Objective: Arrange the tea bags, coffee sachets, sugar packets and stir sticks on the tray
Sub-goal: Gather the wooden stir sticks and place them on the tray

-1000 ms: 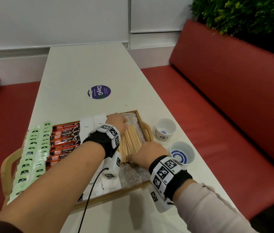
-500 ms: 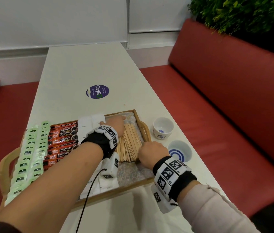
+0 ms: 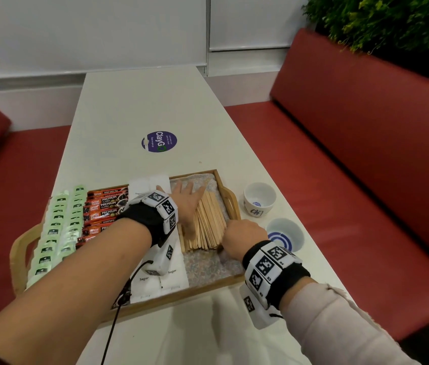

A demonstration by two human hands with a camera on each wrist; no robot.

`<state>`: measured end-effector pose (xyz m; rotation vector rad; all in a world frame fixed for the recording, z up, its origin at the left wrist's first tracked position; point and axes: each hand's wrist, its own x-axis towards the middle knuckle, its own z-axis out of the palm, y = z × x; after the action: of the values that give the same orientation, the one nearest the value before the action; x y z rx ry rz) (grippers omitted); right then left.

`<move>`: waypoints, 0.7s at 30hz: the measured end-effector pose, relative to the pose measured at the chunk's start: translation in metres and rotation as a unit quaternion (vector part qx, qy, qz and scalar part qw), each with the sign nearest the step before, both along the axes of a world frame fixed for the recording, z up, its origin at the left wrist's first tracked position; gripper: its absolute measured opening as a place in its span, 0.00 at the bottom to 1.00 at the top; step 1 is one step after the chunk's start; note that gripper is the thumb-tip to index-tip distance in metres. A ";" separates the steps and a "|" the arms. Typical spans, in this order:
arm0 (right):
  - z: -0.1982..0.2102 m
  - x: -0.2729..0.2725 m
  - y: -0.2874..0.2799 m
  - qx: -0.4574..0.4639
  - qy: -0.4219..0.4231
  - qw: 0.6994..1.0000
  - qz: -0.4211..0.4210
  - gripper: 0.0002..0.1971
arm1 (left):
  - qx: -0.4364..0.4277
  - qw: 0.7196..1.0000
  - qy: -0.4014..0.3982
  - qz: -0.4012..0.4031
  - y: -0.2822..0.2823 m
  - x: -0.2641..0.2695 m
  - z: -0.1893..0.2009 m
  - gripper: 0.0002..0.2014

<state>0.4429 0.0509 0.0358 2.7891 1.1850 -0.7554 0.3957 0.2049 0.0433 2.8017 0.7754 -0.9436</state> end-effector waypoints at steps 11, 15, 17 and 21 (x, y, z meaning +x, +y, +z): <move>-0.004 -0.003 0.004 0.003 0.001 1.000 -0.011 0.17 | 0.007 0.999 -0.038 0.030 -0.001 -0.009 -0.015 0.68; -0.006 -0.003 0.003 0.002 -0.008 1.000 -0.007 0.17 | -0.004 0.997 -0.060 0.038 -0.006 -0.010 -0.017 0.66; -0.006 -0.003 0.001 0.002 -0.015 1.000 -0.005 0.17 | -0.009 0.997 -0.069 0.037 -0.007 -0.011 -0.018 0.65; -0.005 -0.002 -0.001 0.004 -0.022 1.000 0.005 0.15 | -0.018 0.995 -0.091 0.046 -0.007 -0.013 -0.016 0.64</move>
<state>0.4406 0.0498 0.0309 2.7889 1.1967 -0.6865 0.3827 0.1981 0.0272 2.7457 0.8449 -0.6702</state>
